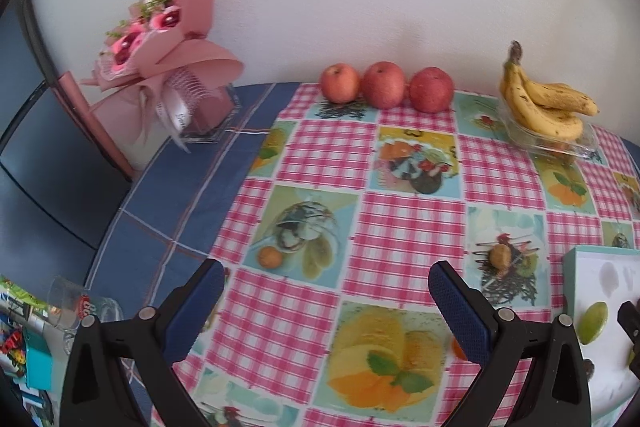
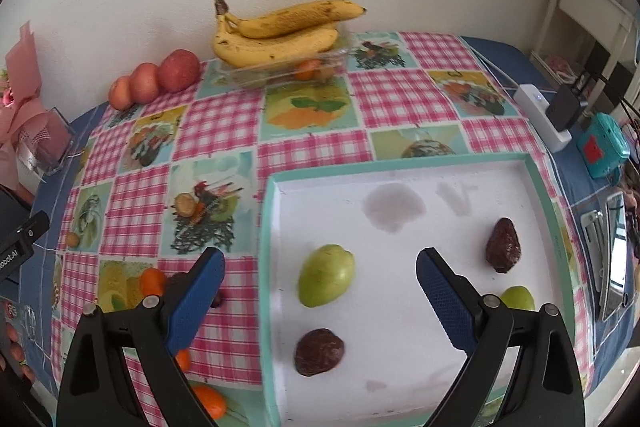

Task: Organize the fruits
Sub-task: 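Move both tools back toward the loose fruit on the tablecloth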

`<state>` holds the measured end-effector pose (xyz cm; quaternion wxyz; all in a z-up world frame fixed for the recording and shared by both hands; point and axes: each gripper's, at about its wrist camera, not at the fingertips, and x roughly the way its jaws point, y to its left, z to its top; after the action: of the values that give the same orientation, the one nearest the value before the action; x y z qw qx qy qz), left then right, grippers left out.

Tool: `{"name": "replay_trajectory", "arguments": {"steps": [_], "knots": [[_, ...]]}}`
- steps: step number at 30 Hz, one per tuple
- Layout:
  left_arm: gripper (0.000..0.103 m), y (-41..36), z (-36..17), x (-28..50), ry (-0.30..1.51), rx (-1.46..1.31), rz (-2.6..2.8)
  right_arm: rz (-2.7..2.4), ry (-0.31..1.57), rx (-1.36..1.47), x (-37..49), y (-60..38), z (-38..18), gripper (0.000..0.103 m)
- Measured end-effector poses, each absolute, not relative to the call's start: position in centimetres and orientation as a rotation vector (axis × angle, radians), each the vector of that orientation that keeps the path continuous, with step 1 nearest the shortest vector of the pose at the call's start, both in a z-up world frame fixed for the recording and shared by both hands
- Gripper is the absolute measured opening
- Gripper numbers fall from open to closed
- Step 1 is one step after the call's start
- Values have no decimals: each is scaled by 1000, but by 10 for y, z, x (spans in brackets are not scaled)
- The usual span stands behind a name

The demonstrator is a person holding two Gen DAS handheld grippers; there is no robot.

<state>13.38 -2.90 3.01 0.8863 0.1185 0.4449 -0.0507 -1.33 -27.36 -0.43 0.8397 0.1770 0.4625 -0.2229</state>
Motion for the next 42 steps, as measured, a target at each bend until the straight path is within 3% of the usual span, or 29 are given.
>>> {"name": "replay_trajectory", "arguments": {"steps": [12, 22, 25, 42], "knots": [[103, 22, 40, 144, 938, 124, -38, -320, 938, 394, 18, -225, 2, 97], [103, 14, 33, 147, 989, 90, -109, -268, 967, 385, 33, -201, -8, 95], [103, 11, 24, 150, 1013, 91, -113, -264, 987, 392, 36, -201, -15, 85], [102, 47, -51, 199, 1186, -37, -81, -264, 1124, 441, 46, -199, -63, 85]]}}
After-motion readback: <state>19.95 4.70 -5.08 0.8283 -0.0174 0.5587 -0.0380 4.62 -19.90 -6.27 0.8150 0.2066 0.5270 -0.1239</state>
